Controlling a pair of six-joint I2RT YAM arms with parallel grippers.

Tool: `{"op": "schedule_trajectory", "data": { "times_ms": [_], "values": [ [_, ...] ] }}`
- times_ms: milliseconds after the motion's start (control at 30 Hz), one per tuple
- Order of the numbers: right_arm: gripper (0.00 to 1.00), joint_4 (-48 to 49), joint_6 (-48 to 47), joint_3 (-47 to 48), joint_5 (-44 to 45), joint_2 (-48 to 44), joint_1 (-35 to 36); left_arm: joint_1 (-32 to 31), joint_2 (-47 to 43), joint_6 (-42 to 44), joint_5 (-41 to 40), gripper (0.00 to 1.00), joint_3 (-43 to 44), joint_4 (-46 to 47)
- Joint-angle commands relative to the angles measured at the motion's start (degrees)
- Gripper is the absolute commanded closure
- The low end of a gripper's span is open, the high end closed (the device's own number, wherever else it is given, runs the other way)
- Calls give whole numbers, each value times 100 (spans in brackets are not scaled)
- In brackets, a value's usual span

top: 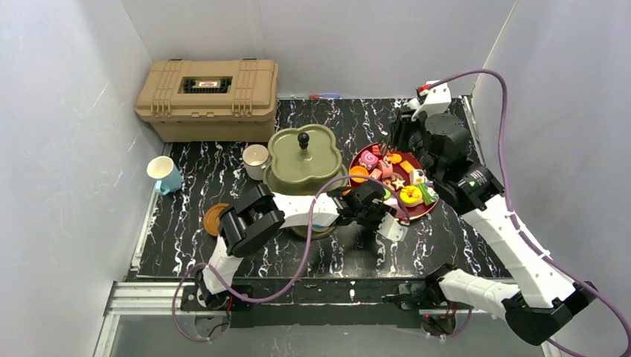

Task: Serve the afternoon tea
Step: Move the tray at the center of the board.

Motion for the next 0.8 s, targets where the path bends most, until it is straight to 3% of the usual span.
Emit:
{"op": "schedule_trajectory", "data": {
  "times_ms": [0,233,333,767],
  "values": [
    [96,592,-50,-83,171,-120,-10,-6,2,-59,-256,67,312,158],
    [97,633,-100,-217,390,-195,-20,9,337,-187,-435,81,546,-36],
    [97,633,-136,-228,450,-195,-26,28,356,-249,-298,82,696,-403],
    [98,788,-244,-347,963,-173,-68,285,1109,-555,-1037,86,1625,97]
  ]
}}
